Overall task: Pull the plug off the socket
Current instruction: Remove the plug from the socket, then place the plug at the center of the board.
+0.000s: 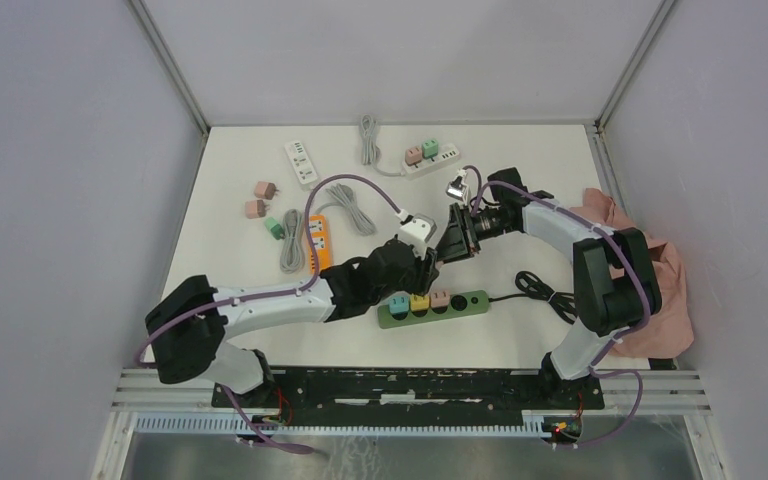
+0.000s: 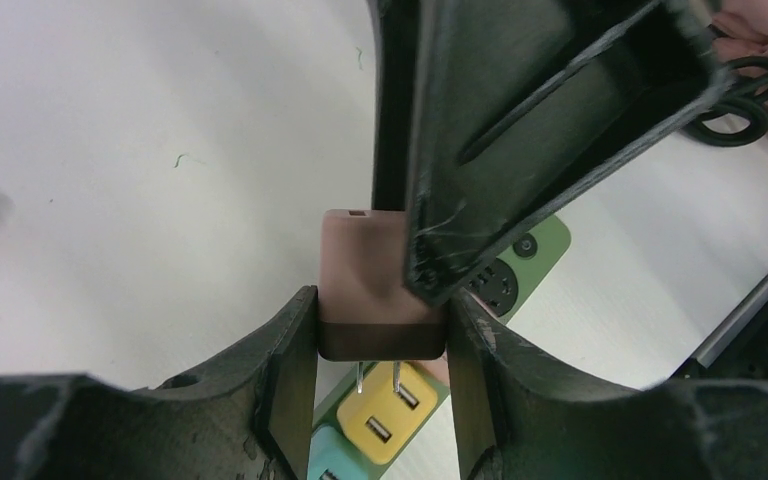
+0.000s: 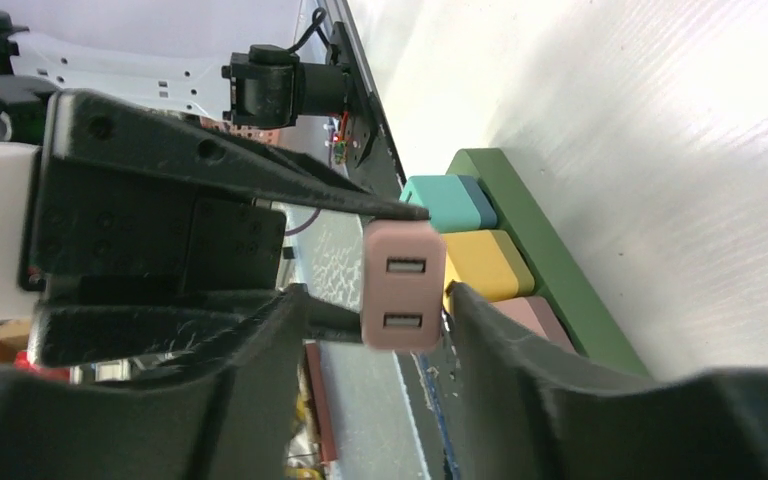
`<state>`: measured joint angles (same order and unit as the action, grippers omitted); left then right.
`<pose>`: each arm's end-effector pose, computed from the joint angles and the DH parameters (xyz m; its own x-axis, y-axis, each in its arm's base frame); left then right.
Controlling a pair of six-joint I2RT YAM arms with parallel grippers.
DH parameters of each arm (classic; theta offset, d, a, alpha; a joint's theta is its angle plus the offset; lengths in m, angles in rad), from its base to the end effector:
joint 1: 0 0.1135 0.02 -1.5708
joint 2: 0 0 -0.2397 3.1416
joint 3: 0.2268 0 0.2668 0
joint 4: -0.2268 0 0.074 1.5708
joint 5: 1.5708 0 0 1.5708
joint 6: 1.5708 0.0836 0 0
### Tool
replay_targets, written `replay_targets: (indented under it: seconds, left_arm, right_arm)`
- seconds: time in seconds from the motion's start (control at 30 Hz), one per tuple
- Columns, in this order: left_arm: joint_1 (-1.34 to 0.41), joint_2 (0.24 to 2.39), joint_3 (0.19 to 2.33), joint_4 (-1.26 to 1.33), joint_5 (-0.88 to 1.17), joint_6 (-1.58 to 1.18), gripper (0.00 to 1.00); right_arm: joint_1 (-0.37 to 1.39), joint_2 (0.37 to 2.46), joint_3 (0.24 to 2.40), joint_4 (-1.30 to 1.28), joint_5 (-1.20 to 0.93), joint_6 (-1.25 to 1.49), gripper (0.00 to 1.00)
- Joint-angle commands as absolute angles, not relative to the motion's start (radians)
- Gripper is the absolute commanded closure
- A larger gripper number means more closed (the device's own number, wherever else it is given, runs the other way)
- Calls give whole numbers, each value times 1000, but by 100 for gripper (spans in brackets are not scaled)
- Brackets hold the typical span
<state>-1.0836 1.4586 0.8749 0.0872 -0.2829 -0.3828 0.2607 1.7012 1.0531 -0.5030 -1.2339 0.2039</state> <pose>0.1980 -0.3238 0.1850 -0.4809 0.1415 -0.8653 0.5972 0.7754 -0.2051 0.3044 0.1629 0.1492 -0.9566 -0.1859 -0.2245 -0.2686 0.2634 0.9265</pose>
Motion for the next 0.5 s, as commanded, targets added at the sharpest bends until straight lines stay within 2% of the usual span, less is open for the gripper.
replay_targets:
  seconds: [0.0,0.03,0.07,0.3,0.47]
  left_arm:
    - [-1080,1367,807,142,-353,-368,97]
    - [-1079,1347,786,148,-364,-371,97]
    - [-1078,1325,766,155,-374,-376,97]
    - [-1040,1148,630,155,-435,-429,97]
    - [-911,1052,603,44,-377,-477,97]
  right_arm:
    - [254,1678,1122,-604,-1292,56,7]
    - [252,1678,1129,-618,-1292,34,1]
    - [251,1675,1130,-630,-1290,20,1]
    - [236,1663,1156,-712,-1292,-67,0]
    - [221,1659,1155,-714,-1294,-74,0]
